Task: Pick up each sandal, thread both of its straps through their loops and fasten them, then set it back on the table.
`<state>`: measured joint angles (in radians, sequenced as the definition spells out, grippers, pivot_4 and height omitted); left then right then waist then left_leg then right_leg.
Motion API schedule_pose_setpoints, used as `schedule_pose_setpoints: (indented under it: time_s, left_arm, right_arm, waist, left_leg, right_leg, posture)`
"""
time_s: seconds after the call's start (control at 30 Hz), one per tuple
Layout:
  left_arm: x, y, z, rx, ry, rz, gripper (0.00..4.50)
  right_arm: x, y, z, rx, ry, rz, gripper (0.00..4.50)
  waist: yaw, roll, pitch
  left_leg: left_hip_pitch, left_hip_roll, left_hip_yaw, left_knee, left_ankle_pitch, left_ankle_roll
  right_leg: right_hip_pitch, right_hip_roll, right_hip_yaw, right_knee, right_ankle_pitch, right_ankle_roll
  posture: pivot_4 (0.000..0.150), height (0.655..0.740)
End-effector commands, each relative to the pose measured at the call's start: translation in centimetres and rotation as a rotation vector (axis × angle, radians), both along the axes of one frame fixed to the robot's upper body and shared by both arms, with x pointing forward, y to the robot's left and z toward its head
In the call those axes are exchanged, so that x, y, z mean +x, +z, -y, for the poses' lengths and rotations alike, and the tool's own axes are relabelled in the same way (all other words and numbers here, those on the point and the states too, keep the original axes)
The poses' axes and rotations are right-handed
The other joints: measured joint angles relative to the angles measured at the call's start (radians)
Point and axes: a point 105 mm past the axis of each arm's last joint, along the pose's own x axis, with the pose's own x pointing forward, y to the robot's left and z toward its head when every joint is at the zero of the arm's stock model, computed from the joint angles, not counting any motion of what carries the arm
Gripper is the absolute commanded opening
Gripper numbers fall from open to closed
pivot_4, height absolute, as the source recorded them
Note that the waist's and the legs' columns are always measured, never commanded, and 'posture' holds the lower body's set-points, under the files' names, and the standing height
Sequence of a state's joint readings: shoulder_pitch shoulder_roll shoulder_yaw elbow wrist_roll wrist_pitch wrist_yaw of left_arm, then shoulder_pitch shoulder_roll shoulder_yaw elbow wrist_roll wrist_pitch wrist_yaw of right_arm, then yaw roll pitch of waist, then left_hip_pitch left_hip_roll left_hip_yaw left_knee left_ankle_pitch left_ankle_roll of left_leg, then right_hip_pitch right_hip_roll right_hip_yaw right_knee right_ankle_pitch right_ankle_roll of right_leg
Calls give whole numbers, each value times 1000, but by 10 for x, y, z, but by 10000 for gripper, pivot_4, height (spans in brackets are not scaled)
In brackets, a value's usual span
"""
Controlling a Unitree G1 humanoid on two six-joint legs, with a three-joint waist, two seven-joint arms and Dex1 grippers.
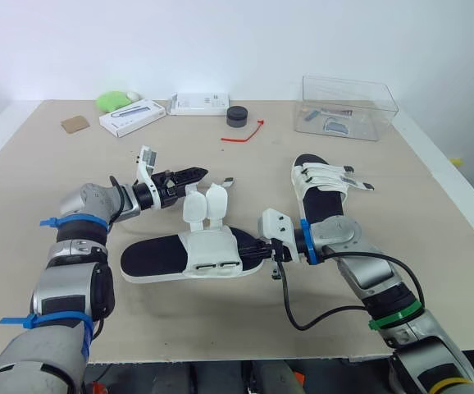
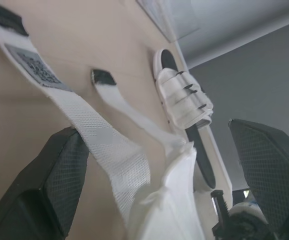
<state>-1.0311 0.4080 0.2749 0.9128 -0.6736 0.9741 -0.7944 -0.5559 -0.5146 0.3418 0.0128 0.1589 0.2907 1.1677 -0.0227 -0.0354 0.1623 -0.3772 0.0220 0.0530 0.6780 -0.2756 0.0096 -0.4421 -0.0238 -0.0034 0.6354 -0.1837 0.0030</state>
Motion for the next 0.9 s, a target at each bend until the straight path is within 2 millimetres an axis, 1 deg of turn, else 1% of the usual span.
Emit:
schedule_pose_setpoints:
  time_s: [0.03,0.27,0.4,0.43,0.5,0.53,0.6,0.63,0.67,0.7,0.73,0.83,0.9]
  left_arm:
    - [9,25,-7,-41,48,78,45000]
    - [10,21,1,-7,27,102,45000]
    - [11,21,1,-14,32,119,45000]
    - [12,21,-1,-8,45,128,39306]
    - [15,21,-3,6,71,150,32643]
    - [17,22,-5,16,89,165,26792]
    - [19,25,-8,28,106,194,17022]
    - [19,26,-8,47,103,210,10717]
    - [18,26,-7,70,95,229,8128]
    - [17,27,-6,94,85,255,3574]
    - [16,28,-5,115,75,280,1243]
    - [5,36,2,219,20,430,1243]
    - [-6,42,7,308,-18,552,1243]
  right_arm:
    - [-2,14,-3,23,13,55,178]
    - [-1,14,-2,17,13,57,178]
    - [-2,13,-2,13,15,56,178]
    - [-2,13,-2,11,16,55,0]
    - [-3,13,-1,9,17,53,0]
    - [-3,12,-1,6,18,52,0]
    - [-3,11,-1,2,21,52,0]
    - [-3,11,-1,0,22,51,0]
    - [-3,11,-1,-1,23,51,0]
    - [-3,11,-1,-1,23,51,0]
    - [-4,11,-1,-2,24,51,0]
    - [-4,11,-1,-2,26,48,0]
    - [-5,10,-1,-2,26,45,0]
  waist:
    - [0,0,0]
    - [0,-1,0]
    - [0,-1,1]
    - [0,-1,1]
    - [0,-1,1]
    - [0,-1,1]
    - [0,-1,1]
    - [0,-1,1]
    - [0,-1,1]
    - [0,-2,1]
    - [0,-2,1]
    - [0,-2,1]
    - [1,-2,1]
  left_leg:
    - [0,0,0,0,0,0]
    - [0,0,0,0,0,0]
    - [0,0,0,0,0,0]
    - [0,0,0,0,0,0]
    - [0,0,0,0,0,0]
    - [0,0,0,0,0,0]
    - [0,0,0,0,0,0]
    - [0,0,0,0,0,0]
    - [0,0,0,0,0,0]
    - [0,0,0,0,0,0]
    - [0,0,0,0,0,0]
    - [-1,0,0,0,0,0]
    - [-1,2,0,0,-1,-1]
  right_leg:
    - [0,0,0,0,0,0]
    - [0,0,0,0,0,0]
    - [0,0,0,0,0,0]
    - [0,0,0,0,0,0]
    - [0,0,0,0,0,0]
    - [0,0,0,0,0,0]
    - [0,0,0,0,0,0]
    - [0,0,0,0,0,0]
    - [0,0,0,0,0,0]
    - [0,0,0,0,0,0]
    - [0,0,0,0,0,0]
    - [0,-1,0,0,0,0]
    - [0,-1,1,0,0,0]
  posture:
    - [1500,7400]
    - [1500,7400]
    - [1500,7400]
    - [1500,7400]
    - [1500,7400]
    - [1500,7400]
    - [1500,7400]
    - [1500,7400]
    - [1500,7400]
    - [1500,7400]
    - [1500,7400]
    - [1500,7400]
    - [1500,7400]
